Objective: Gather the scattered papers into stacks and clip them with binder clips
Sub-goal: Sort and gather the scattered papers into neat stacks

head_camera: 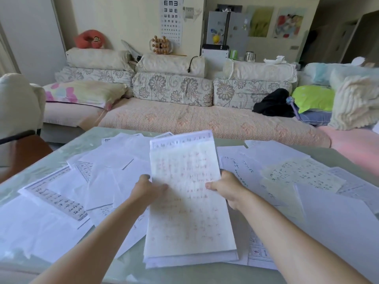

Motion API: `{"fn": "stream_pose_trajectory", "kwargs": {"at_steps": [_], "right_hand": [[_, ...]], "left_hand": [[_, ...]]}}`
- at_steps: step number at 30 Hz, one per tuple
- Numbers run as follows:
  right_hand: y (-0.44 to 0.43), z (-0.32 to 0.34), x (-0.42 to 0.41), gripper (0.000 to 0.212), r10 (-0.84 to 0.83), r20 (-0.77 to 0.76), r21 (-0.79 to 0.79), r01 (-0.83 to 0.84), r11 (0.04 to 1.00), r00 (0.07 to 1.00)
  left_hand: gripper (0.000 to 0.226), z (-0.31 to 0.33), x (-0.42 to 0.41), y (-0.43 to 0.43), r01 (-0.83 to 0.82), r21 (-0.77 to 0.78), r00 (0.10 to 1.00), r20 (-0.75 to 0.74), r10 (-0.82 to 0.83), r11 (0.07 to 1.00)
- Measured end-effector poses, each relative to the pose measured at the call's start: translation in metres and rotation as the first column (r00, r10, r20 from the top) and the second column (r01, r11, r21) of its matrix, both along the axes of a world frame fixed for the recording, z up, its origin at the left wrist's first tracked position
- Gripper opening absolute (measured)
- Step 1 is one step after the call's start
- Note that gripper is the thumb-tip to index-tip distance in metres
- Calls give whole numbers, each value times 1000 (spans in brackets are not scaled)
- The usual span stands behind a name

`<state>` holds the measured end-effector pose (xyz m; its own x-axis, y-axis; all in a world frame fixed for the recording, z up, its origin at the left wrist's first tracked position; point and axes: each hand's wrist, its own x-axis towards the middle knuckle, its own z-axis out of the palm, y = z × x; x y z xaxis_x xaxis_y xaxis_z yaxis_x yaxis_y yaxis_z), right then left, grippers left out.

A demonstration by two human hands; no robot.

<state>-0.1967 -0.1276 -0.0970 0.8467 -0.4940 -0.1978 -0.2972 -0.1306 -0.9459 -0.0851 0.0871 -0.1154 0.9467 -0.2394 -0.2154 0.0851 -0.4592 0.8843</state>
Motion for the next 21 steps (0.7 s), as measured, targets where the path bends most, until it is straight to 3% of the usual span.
{"fn": "stream_pose_trajectory", "kwargs": {"at_steps": [1, 3, 5, 8, 14, 18, 21], "right_hand": [[-1, 8, -4, 33, -4, 66, 9, 4, 1000, 998], [-2, 23, -14, 31, -24, 201, -5, 25, 1000, 979], [-2, 37, -23, 30, -43, 338, -45, 62, 997, 940], [-3, 59, -34, 34, -64, 484, -96, 126, 987, 873], [-13, 67, -44, 43, -41, 495, -128, 119, 985, 868], [-17, 68, -46, 43, -77, 494, -96, 143, 985, 866], [-17, 67, -45, 42, -71, 493, -94, 134, 986, 867]], "left_hand": [[65, 9, -4, -1, -3, -135, 1000, 9, 5, 991], [44, 30, -11, -3, 17, -339, 998, 55, 2, 941], [21, 51, -23, -8, 65, -419, 990, 144, -4, 906], [15, 76, -42, -16, 119, -539, 972, 234, 13, 834], [25, 111, -65, -29, 201, -654, 928, 365, 70, 730], [34, 142, -66, -40, 125, -711, 926, 335, 176, 692], [35, 156, -62, -51, 49, -694, 925, 304, 230, 719]]}}
